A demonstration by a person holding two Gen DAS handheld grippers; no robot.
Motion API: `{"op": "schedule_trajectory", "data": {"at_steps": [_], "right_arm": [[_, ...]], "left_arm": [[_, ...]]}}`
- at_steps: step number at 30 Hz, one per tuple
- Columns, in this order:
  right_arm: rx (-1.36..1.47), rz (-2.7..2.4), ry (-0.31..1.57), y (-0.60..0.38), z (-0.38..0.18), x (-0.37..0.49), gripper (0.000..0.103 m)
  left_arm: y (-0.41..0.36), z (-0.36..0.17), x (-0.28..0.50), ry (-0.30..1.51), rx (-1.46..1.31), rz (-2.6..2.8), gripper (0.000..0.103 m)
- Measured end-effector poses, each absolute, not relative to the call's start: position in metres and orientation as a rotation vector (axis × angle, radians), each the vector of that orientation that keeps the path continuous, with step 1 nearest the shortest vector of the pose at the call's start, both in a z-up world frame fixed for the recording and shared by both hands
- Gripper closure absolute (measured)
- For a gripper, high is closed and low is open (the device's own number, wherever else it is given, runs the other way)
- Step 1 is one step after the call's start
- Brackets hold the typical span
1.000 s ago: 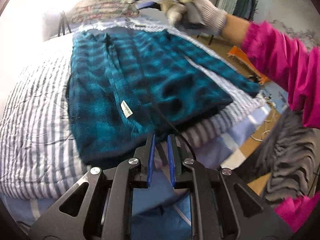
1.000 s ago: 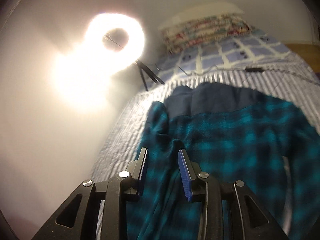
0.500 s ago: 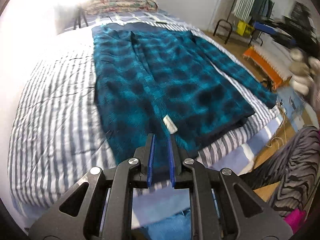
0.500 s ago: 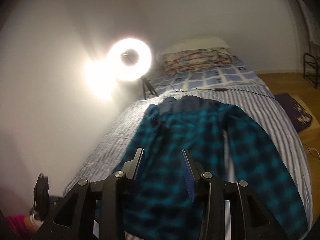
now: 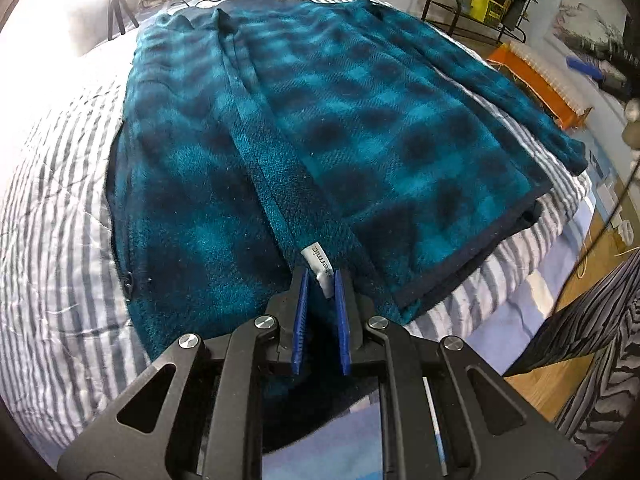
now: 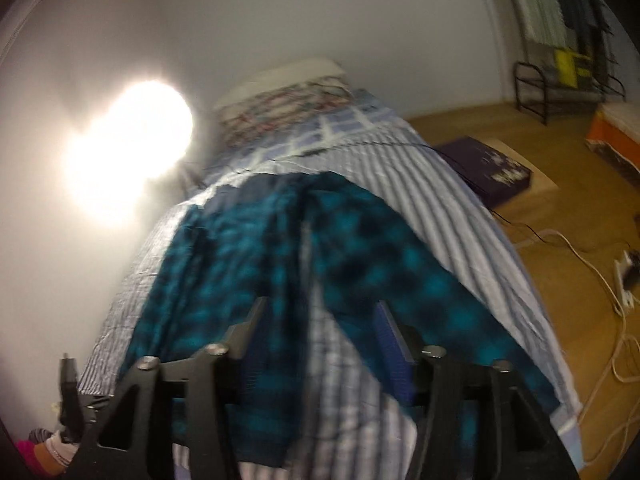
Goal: Fold large clothes
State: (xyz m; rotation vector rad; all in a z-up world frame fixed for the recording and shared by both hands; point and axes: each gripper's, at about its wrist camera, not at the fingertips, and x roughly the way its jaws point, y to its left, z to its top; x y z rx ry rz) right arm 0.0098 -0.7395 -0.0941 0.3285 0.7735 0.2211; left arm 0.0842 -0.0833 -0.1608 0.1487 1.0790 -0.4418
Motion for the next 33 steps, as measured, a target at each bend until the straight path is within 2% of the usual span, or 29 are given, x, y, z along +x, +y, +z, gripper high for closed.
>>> {"op": "schedule_trajectory", "data": {"at_steps": [8, 18, 27, 28, 31, 33], "right_arm": [[0.47, 0.115, 0.89, -0.799, -0.133, 0.006, 0.04], [0.583, -0.06, 0.978, -0.869, -0.176, -0.008, 0.04], [0.552, -0.115, 1.068, -0.881, -0.2, -0.007, 0.04], [0.536, -0.11, 1.075, -0.879, -0.2, -0.007, 0.044], [0.487, -0.087, 1.094, -0.87, -0.199, -0.006, 0.074], [0.487, -0.068, 1.092, -0.867, -0.198, -0.007, 0.086]], "left_arm": [[-0.089, -0.101, 0.079, 0.901, 0.077, -0.493, 0.092], [-0.112, -0.094, 0.093, 0.896, 0.055, -0.549, 0.092], [-0.135, -0.097, 0.1, 0.903, 0.074, -0.577, 0.092], [-0.136, -0.097, 0.1, 0.903, 0.076, -0.578, 0.092], [-0.139, -0.096, 0.1, 0.897, 0.08, -0.579, 0.092], [-0.139, -0.095, 0.1, 0.891, 0.08, -0.578, 0.092]]}}
